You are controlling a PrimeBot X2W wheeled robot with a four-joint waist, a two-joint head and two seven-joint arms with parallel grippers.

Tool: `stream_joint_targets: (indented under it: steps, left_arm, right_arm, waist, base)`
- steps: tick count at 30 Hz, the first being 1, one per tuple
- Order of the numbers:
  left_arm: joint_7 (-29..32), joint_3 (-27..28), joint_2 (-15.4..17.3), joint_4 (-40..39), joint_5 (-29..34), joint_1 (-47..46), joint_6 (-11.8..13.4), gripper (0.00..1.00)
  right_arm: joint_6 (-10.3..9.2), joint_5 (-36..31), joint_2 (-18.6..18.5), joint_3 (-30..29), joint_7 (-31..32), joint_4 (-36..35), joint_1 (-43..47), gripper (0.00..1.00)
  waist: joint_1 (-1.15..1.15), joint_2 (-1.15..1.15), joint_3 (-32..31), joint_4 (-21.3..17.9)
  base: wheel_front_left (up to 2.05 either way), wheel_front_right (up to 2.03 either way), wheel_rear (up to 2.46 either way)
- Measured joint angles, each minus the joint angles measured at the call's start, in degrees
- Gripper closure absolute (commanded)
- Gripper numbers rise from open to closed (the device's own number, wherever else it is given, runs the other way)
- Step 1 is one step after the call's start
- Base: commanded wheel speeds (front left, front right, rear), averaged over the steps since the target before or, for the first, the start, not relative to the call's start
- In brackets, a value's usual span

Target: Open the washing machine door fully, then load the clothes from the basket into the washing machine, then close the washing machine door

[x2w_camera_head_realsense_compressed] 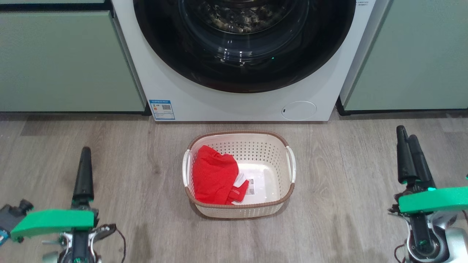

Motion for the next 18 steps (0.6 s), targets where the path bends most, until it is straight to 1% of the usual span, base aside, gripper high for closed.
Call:
stream_joint_targets:
  steps: [4,8,13,15,18]
  left_arm:
    - [-0.6,-0.1,0.0,-2.3,4.1,-0.5,0.9,0.0]
    - [-1.1,-0.8,0.0,-4.5,9.1,-0.5,2.5,0.0]
    - [-2.2,-2.8,0.0,-7.2,15.1,-0.5,4.1,0.0]
    - [-2.3,-3.2,0.0,-7.6,16.3,-0.5,4.2,0.0]
    - [-2.9,-4.9,0.1,-9.0,20.7,-0.5,4.9,0.0]
  right_arm:
    - [0.0,-2.8,0.0,0.0,-0.7,-0.8,0.0,0.0]
    - [0.0,-5.6,0.0,-0.1,-1.3,-1.6,0.0,0.0]
    - [0.0,-9.7,0.0,-0.1,-2.2,-2.0,0.0,0.0]
    - [0.0,-10.5,0.0,-0.1,-2.3,-2.0,0.0,0.0]
    - [0.0,-12.3,0.0,0.2,-2.7,-2.2,0.0,0.0]
  waist:
    - [0.0,0.0,0.0,0.0]
    - [0.0,0.0,0.0,0.1]
    - [0.0,0.0,0.0,0.1]
    - [0.0,0.0,0.0,0.1]
    - [0.0,0.0,-0.1,0.1]
  base:
    - [0.0,0.0,0.0]
    - [0.0,0.0,0.0]
    - [0.0,0.0,0.0]
    - [0.0,0.0,0.0]
    - [0.0,0.0,0.0]
